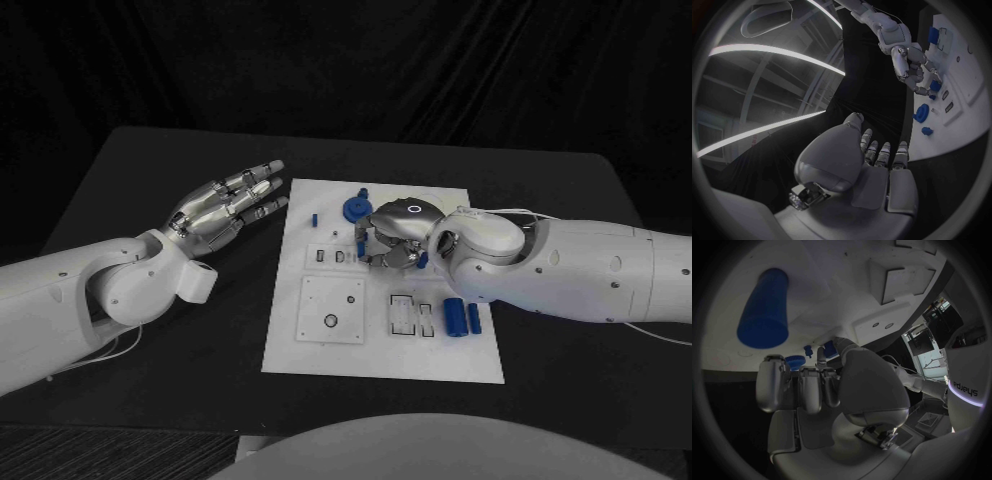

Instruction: Assemble the parts on the task board

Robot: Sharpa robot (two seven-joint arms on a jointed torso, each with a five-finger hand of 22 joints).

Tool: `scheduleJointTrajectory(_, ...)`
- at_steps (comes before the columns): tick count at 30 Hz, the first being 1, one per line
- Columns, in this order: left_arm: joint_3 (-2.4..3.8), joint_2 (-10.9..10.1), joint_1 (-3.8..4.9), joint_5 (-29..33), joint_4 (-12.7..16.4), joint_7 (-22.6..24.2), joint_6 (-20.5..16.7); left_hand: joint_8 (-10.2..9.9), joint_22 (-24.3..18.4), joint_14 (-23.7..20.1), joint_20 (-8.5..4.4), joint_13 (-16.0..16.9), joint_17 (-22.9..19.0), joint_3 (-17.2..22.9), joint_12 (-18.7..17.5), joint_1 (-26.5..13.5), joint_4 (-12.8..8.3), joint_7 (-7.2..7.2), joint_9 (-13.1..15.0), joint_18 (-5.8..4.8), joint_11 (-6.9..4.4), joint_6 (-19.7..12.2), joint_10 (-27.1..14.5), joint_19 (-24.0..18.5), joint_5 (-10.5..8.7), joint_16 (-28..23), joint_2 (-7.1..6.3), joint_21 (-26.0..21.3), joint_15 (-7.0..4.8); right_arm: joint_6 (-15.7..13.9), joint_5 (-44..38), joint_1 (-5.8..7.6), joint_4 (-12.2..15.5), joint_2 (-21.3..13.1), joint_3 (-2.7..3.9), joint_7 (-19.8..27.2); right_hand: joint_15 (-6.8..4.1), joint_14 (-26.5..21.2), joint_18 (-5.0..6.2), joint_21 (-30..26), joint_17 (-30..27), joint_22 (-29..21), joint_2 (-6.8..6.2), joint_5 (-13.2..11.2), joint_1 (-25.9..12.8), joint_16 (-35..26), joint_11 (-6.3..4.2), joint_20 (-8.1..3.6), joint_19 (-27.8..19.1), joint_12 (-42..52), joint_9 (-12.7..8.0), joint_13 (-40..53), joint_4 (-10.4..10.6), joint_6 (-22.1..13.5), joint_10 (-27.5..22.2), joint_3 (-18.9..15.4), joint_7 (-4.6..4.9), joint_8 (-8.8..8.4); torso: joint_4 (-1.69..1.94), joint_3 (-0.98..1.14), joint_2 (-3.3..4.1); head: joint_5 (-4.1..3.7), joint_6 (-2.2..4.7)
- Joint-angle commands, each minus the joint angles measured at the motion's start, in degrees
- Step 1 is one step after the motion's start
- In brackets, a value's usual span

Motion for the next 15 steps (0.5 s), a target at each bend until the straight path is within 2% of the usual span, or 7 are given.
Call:
scheduleJointTrajectory(1, 0.05, 0.1, -0.08, 0.0, 0.0, 0.4, 0.8, 0.2, -0.1, -0.1, 0.41, 0.0, 0.1, 0.3, 0.3, 0.1, 0.0, 0.2, 0.1, 0.99, 0.5, -0.3, 0.0, -0.1, 0.38, 0.3, -0.18, -0.3, 0.35, 1.4, -0.4, -0.27, 0.0, 0.0, -0.14, -1.5, 0.41, 5.5, 1.06, -0.4, 13.4, 10.7, -0.25, -0.8, -0.4, -0.3, 0.59, 0.43, 0.0, 0.2, -0.2, 15.1, -0.5, -0.4, 6.0, 0.0, -0.04, -0.35, 0.03, 0.0, 0.01, 0.01, -0.01)
scheduleJointTrajectory(8, 0.05, 0.0, -0.08, 0.0, 0.0, 0.3, 0.7, 0.2, -0.1, -0.1, 0.41, 0.0, 0.1, 0.3, 0.3, 0.1, 0.0, 0.2, 0.1, 0.99, 0.5, -0.3, 0.0, -0.1, 0.38, 0.3, -0.18, -0.3, 0.35, 1.1, -0.4, -0.27, 0.0, 0.0, -0.14, -1.4, 0.67, 5.5, 1.09, -0.6, 13.3, 10.6, -0.68, -4.6, -0.7, -0.4, 0.93, 0.63, 0.0, 0.2, -0.6, 15.1, -1.1, -2.5, 6.0, -1.1, 0.36, -1.73, 0.01, -0.01, 0.0, 0.21, -0.01)
scheduleJointTrajectory(10, 0.05, 0.0, -0.08, 0.0, 0.0, 0.2, 0.7, 0.2, -0.1, -0.1, 0.41, 0.0, 0.0, 0.4, 0.2, 0.1, 0.0, 0.21, 0.1, 0.99, 0.51, -0.3, -0.1, -0.1, 0.37, 0.3, -0.18, -0.3, 0.36, 0.7, -0.7, -0.27, 0.0, -0.1, -0.14, -1.2, 0.74, 5.5, 1.1, -0.7, 13.3, 10.6, -1.06, -6.5, -0.8, -0.4, 1.01, 0.72, 0.0, 0.2, -0.6, 15.1, -1.2, -3.5, 6.0, -1.9, 0.43, -2.01, -0.01, -0.02, 0.01, 0.25, -0.01)
scheduleJointTrajectory(12, 0.05, -0.1, -0.08, 0.0, 0.0, 0.2, 0.7, 0.2, -0.1, -0.1, 0.41, 0.0, 0.0, 0.4, 0.2, 0.1, 0.0, 0.21, 0.1, 0.99, 0.51, -0.3, -0.1, -0.1, 0.37, 0.3, -0.18, -0.3, 0.36, 0.3, -1.4, -0.27, 0.0, -0.2, -0.14, -1.1, 0.75, 5.5, 1.09, -0.6, 13.3, 10.6, -1.38, -7.3, -0.6, -0.4, 1.01, 0.75, 0.0, 0.2, -0.5, 15.1, -1.3, -4.0, 6.0, -2.3, 0.41, -2.03, -0.01, -0.02, 0.01, 0.28, -0.01)
scheduleJointTrajectory(15, 0.05, -0.2, -0.08, 0.0, 0.0, 0.1, 0.6, 0.2, -0.1, -0.1, 0.41, 0.0, 0.0, 0.4, 0.2, 0.1, 0.0, 0.21, 0.1, 0.99, 0.51, -0.3, -0.1, -0.1, 0.37, 0.3, -0.18, -0.3, 0.36, -0.2, -2.5, -0.27, 0.0, -0.3, -0.14, -0.9, 0.71, 5.5, 1.07, -0.5, 13.3, 10.7, -2.28, -10.8, -0.9, -0.4, 0.94, 0.74, 0.1, 0.2, -0.2, 15.1, -0.3, -5.1, 6.0, -3.8, 0.31, -1.74, 0.01, -0.02, 0.01, 0.21, -0.01)
